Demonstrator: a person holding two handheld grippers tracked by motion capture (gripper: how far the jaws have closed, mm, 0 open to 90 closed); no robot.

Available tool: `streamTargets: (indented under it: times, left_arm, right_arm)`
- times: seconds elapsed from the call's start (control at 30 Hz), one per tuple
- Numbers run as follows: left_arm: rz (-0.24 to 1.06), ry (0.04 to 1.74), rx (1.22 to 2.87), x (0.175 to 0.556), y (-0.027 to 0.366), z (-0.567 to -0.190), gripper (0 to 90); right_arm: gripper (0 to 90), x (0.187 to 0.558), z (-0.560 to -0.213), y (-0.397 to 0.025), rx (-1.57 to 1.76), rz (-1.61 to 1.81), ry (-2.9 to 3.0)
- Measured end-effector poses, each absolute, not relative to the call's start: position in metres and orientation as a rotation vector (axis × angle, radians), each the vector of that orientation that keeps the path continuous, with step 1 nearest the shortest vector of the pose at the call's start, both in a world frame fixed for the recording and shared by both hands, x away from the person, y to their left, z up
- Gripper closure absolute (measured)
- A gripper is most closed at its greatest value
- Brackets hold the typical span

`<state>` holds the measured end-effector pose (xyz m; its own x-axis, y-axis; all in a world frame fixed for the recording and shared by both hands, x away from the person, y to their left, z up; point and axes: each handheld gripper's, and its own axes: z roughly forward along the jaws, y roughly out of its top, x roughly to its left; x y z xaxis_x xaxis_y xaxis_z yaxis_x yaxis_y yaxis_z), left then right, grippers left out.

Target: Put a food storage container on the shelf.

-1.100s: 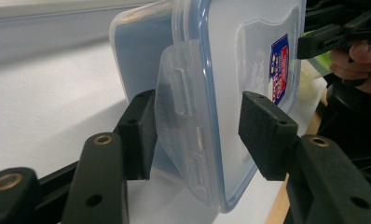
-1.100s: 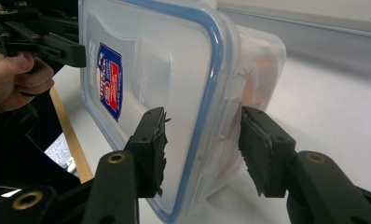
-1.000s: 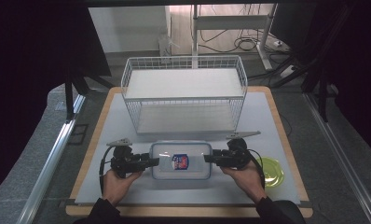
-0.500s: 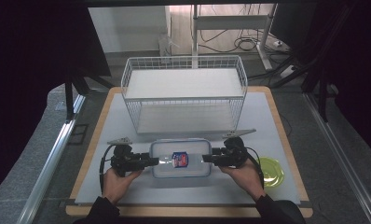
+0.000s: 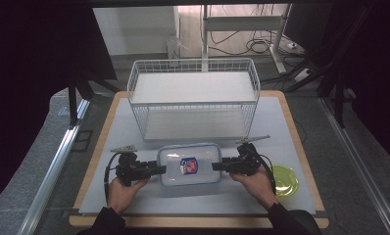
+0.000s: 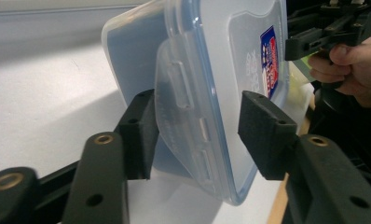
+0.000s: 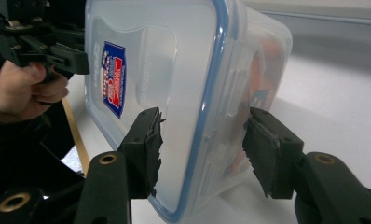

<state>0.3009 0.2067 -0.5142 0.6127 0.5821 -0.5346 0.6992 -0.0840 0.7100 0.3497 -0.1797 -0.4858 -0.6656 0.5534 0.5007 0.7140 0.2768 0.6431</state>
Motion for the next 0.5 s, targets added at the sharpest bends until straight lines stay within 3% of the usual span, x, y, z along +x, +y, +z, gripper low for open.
streamTargets:
  times: [0.07,0.27,0.5]
  left_arm:
    - [-0.113,1.041,1.771,0.3006,0.2040,-0.5154,43.2]
    - [-0.191,1.073,1.694,0.2999,0.2104,-0.5190,49.5]
    - [-0.143,1.113,1.687,0.2993,0.2056,-0.5131,48.4]
  right_arm:
    - [49.9,0.3505,-0.4860,-0.1819,-1.187,-1.339,-2.336]
    - [50.3,0.3507,-0.4863,-0.1817,-1.195,-1.329,-2.337]
    - [53.6,0.3468,-0.4848,-0.1811,-1.239,-1.334,-2.313]
